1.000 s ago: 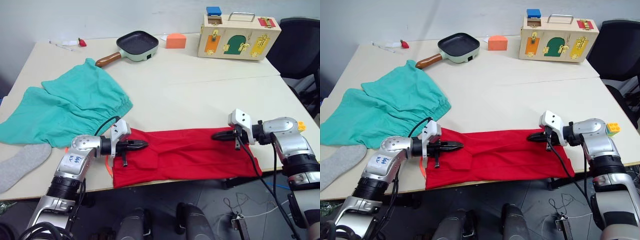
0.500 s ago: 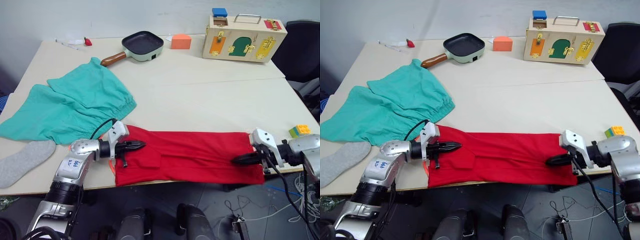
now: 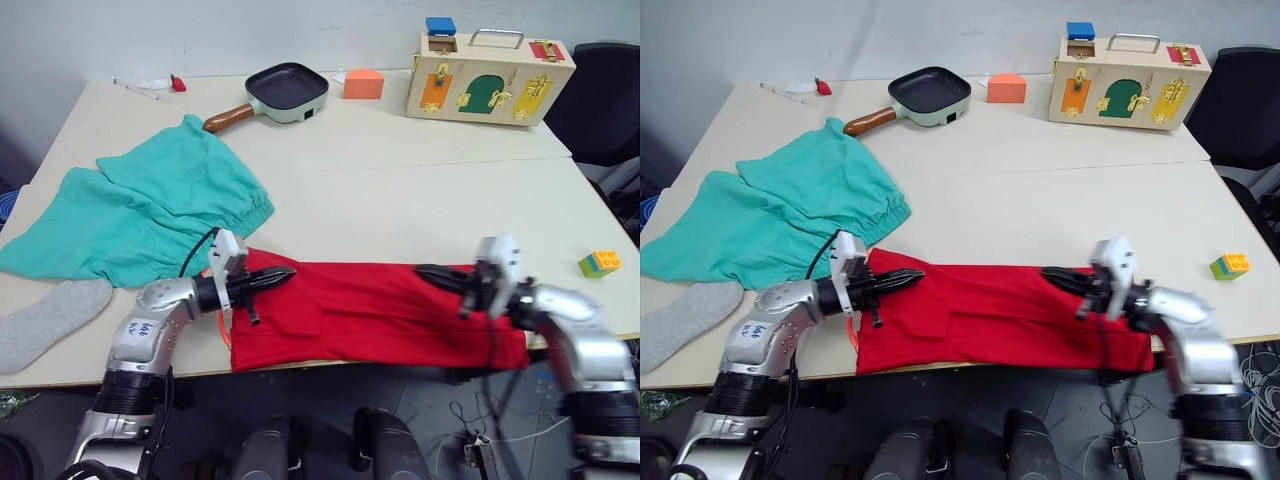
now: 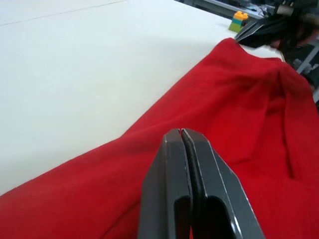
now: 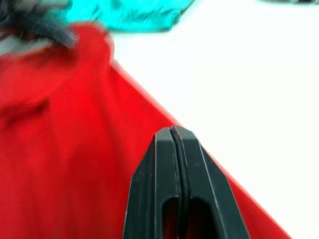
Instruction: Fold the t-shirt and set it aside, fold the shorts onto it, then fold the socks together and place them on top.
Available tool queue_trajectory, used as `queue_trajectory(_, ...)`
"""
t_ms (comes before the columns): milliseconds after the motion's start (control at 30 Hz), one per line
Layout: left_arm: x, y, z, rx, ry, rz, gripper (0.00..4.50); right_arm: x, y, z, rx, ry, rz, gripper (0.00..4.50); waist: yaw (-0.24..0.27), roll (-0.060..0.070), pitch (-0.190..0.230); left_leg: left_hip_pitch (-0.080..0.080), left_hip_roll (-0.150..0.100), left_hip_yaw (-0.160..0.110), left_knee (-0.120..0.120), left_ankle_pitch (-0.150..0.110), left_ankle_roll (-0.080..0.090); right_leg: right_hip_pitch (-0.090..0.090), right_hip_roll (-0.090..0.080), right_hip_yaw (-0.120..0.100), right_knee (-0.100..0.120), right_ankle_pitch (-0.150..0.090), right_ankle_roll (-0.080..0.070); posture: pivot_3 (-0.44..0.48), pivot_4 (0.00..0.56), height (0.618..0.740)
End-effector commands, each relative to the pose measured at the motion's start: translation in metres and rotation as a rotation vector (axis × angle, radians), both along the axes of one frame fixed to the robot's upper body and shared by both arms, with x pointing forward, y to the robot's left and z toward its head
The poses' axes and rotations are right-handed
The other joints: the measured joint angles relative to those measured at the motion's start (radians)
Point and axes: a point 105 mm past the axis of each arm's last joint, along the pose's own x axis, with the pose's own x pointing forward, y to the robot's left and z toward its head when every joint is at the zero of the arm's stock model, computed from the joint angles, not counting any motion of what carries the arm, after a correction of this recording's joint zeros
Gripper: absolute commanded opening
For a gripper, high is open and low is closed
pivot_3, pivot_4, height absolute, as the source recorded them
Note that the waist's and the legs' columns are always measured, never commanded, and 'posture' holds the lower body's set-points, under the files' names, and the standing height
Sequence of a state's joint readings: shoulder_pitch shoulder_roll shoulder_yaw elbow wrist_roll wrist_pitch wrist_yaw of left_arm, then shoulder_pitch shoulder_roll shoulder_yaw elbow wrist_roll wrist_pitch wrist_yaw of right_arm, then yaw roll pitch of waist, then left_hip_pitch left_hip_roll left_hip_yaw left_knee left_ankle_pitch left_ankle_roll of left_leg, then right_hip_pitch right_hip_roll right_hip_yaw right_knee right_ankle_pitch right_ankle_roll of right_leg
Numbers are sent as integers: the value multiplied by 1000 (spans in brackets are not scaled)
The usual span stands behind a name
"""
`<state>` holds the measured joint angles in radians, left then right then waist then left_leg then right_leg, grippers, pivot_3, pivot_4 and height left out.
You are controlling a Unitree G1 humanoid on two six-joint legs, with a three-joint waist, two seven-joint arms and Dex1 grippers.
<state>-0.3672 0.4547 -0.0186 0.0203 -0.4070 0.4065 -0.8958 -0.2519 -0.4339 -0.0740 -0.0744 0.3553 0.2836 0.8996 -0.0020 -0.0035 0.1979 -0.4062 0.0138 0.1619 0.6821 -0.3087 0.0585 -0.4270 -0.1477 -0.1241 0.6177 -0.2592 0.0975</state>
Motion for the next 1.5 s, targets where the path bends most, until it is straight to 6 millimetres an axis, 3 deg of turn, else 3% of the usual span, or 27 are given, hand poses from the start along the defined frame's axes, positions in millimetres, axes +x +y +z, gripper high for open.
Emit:
queue_trajectory(33,6,-5,-3,50,-31,45,36,1,30,-3,-65,-75,-61,0,-1,0,0,0,0,0,0,0,0,-1,0,0,1,0,0,0,150,740)
queue_trajectory(200,25,6,-15,69,-33,209,36,10,21,-21,-137,-92,-175,0,1,0,0,0,-1,1,0,0,0,0,1,-2,2,0,0,0,150,740)
queue_trajectory(333,35,20,-24,63,-12,312,36,17,-14,-25,-158,-99,-262,0,-2,0,0,1,-1,2,0,0,1,0,1,-4,1,0,0,0,150,740)
queue_trajectory(567,32,37,-30,81,32,346,36,26,-114,-33,-255,-85,-499,0,-4,-1,-1,4,0,3,0,3,6,2,1,-5,1,0,0,0,150,740)
queue_trajectory(667,30,43,-30,90,43,346,36,28,-136,-33,-286,-86,-548,0,-15,-1,-1,5,1,4,-1,3,6,2,2,-5,2,0,0,0,150,740)
queue_trajectory(767,26,42,-18,55,-8,282,36,33,-149,-16,-243,-130,-590,0,-26,-1,-1,5,1,3,-1,4,6,3,1,-4,2,0,0,0,150,740)
queue_trajectory(833,22,37,-7,4,-43,225,36,35,-143,-2,-182,-170,-563,0,-27,-1,-1,5,1,4,-1,4,6,2,1,-3,2,0,0,0,150,740)
queue_trajectory(1000,-1,17,16,-45,-124,-2,36,21,-50,29,-99,-219,-194,0,-30,0,0,2,2,4,-1,4,6,-1,2,4,2,0,0,0,150,740)
queue_trajectory(1100,-6,4,17,-17,-134,-52,36,8,5,22,-80,-154,-64,0,-26,0,0,2,2,3,-1,4,6,0,1,3,2,0,-1,0,150,740)
queue_trajectory(1167,-4,-3,13,7,-142,-47,36,1,26,11,-110,-126,-31,0,-20,0,-1,2,1,2,-1,1,0,0,1,3,1,0,-1,0,150,740)
queue_trajectory(1333,13,-19,-2,24,-119,43,36,5,49,-17,-124,-63,-112,0,-5,0,-1,0,-1,2,-1,0,1,-1,0,3,0,0,0,0,150,740)
queue_trajectory(1500,31,-18,-18,99,-75,154,36,14,31,-31,-164,-47,-189,0,-2,-1,-1,0,-1,3,-1,0,2,-1,1,2,-1,0,0,0,150,740)
